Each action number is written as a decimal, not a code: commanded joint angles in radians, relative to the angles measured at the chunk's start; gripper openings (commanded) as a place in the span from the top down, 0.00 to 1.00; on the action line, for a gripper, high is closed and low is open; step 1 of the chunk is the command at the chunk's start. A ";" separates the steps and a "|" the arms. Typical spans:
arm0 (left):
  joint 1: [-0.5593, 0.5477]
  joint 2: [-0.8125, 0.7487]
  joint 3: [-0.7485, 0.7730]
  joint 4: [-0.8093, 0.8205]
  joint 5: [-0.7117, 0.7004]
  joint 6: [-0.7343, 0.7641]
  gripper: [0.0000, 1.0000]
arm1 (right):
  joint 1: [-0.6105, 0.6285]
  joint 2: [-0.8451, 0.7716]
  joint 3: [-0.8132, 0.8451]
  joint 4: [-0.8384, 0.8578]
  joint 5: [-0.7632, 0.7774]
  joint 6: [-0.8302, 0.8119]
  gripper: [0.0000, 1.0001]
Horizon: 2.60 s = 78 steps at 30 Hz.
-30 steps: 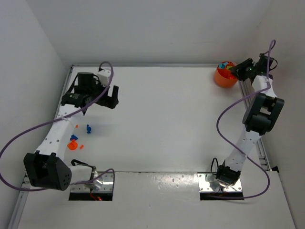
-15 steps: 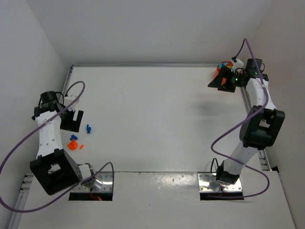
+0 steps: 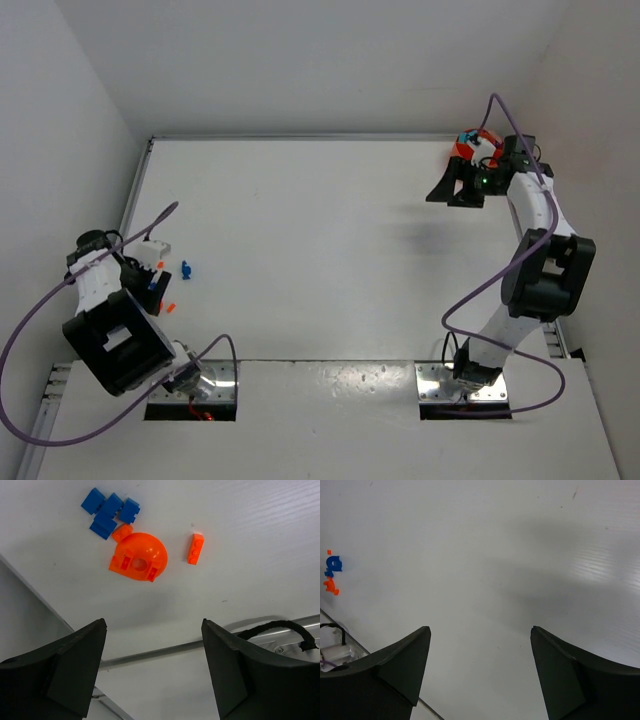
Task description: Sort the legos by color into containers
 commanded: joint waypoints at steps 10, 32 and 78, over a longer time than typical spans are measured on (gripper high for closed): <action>0.010 0.196 0.045 0.104 0.087 0.070 0.20 | 0.021 -0.042 -0.042 0.027 0.030 -0.023 0.19; -0.043 0.326 0.015 0.187 0.078 0.061 0.43 | 0.021 -0.024 -0.032 0.027 0.030 -0.032 0.19; -0.854 0.050 0.363 0.197 0.381 -0.456 0.77 | 0.277 0.040 -0.098 0.432 -0.387 0.558 0.19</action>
